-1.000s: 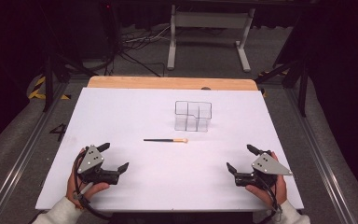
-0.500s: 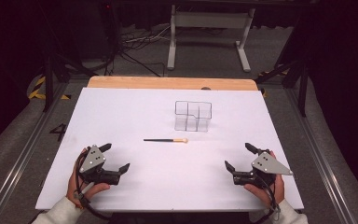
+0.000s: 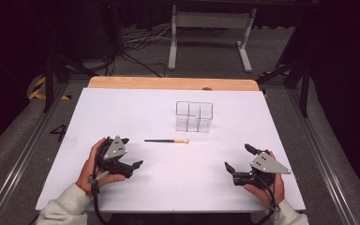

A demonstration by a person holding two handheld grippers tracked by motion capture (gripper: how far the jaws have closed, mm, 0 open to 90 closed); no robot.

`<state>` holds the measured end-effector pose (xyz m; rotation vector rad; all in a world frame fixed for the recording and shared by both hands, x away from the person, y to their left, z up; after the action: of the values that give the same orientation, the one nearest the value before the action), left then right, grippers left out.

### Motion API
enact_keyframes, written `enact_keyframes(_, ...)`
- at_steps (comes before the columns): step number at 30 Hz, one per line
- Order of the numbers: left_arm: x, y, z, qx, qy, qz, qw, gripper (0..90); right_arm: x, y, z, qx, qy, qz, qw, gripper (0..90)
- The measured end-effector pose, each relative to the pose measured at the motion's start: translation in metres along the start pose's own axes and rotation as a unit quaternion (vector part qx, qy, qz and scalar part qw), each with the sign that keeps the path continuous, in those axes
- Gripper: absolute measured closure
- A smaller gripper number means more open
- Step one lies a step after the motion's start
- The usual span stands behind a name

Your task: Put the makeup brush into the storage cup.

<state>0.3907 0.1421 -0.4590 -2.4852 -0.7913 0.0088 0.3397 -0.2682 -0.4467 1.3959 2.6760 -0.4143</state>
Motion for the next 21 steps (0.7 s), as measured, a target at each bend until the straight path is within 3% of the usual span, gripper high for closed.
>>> enact_keyframes(3,0.006,0.012,-0.008,0.024,0.007,0.008,0.9996,12.6,0.001,-0.001,0.0,0.001,-0.004,0.0,1.0,6.9)
enact_keyframes(9,0.018,0.024,-0.021,0.027,0.004,0.018,0.9995,11.1,0.001,0.0,0.002,0.007,-0.004,-0.002,1.0,6.9)
enact_keyframes(13,0.03,0.031,-0.037,0.036,0.019,0.032,0.9987,14.7,0.002,0.001,0.004,0.015,-0.006,-0.004,0.9999,6.8)
enact_keyframes(18,0.039,0.047,-0.057,0.069,0.042,0.049,0.9955,19.2,0.003,0.001,0.006,0.021,-0.007,-0.004,0.9997,6.8)
enact_keyframes(21,0.041,0.059,-0.069,0.099,0.062,0.064,0.9912,20.7,0.003,0.002,0.007,0.024,-0.007,-0.004,0.9997,6.7)
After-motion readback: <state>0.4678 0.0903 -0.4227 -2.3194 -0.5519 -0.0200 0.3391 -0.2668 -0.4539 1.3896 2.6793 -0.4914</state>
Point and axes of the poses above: each handheld gripper's, and its own axes: y roughly forward along the jaws, z roughly out of its underside, x roughly to its left, the point moved 4 cm from there along y, roughly forward along the jaws, and after that the axes turned 9 degrees about -x, right-handed, at the moved point
